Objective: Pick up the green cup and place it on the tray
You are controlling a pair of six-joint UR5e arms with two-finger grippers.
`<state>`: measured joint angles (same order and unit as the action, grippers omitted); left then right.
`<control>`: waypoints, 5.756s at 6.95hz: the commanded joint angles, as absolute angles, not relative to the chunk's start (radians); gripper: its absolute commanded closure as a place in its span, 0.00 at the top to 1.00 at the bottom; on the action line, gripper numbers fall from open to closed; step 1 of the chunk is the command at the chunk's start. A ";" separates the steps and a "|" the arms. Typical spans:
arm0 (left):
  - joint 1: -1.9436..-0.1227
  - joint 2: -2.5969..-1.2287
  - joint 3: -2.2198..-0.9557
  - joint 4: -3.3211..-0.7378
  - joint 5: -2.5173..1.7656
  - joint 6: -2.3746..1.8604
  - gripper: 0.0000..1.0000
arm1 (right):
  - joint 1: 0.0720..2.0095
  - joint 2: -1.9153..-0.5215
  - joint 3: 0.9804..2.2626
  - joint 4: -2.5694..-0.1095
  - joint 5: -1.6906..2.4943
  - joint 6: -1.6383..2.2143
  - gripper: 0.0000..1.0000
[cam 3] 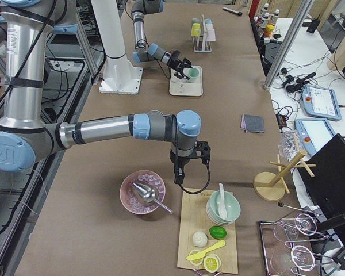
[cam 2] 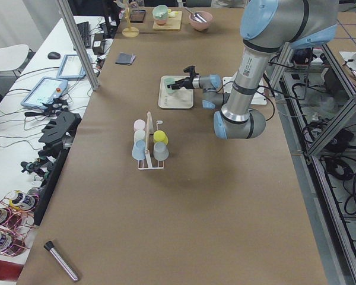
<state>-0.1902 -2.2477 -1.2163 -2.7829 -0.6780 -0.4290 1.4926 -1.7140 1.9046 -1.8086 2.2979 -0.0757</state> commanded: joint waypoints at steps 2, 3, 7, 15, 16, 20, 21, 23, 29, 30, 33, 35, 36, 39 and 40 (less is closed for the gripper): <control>-0.189 -2.253 -1.218 -2.795 -0.678 -0.434 0.85 | 1.493 -1.712 1.910 -1.810 2.299 -0.077 1.00; -0.189 -2.249 -1.219 -2.796 -0.678 -0.434 0.85 | 1.493 -1.713 1.908 -1.810 2.301 -0.075 1.00; -0.190 -2.224 -1.223 -2.830 -0.680 -0.433 0.93 | 1.493 -1.710 1.907 -1.812 2.299 -0.075 1.00; -0.176 -2.169 -1.389 -2.839 -0.690 -0.434 0.98 | 1.496 -1.710 1.899 -1.809 2.315 -0.075 1.00; -0.178 -2.155 -1.431 -2.839 -0.690 -0.431 0.98 | 1.496 -1.710 1.901 -1.807 2.315 -0.075 1.00; -0.196 -1.921 -1.697 -2.816 -0.706 -0.133 0.98 | 1.496 -1.709 1.904 -1.807 2.315 -0.075 1.00; -0.195 -1.828 -1.777 -2.815 -0.706 -0.054 0.98 | 1.496 -1.709 1.904 -1.807 2.315 -0.075 1.00; -0.189 -1.610 -1.897 -2.824 -0.697 0.081 0.98 | 1.496 -1.709 1.904 -1.807 2.313 -0.077 1.00; -0.183 -1.128 -1.879 -3.105 -0.670 0.278 0.98 | 1.497 -1.694 1.908 -1.807 2.313 -0.089 1.00; -0.186 -1.090 -1.831 -3.105 -0.654 0.323 0.98 | 1.496 -1.694 1.908 -1.807 2.313 -0.089 1.00; -0.134 -0.954 -1.667 -3.546 -0.583 0.555 0.98 | 1.496 -1.694 1.908 -1.805 2.313 -0.089 1.00; -0.126 -0.951 -1.475 -3.773 -0.594 0.397 0.98 | 1.496 -1.694 1.910 -1.807 2.315 -0.087 1.00; -0.123 -0.950 -1.412 -3.850 -0.598 0.261 0.98 | 1.496 -1.695 1.910 -1.806 2.315 -0.087 1.00; -0.103 -0.946 -1.324 -3.855 -0.647 -0.440 0.98 | 1.496 -1.697 1.910 -1.807 2.316 -0.086 1.00; -0.080 -0.924 -1.309 -3.853 -0.656 -0.507 0.98 | 1.496 -1.697 1.908 -1.807 2.316 -0.086 1.00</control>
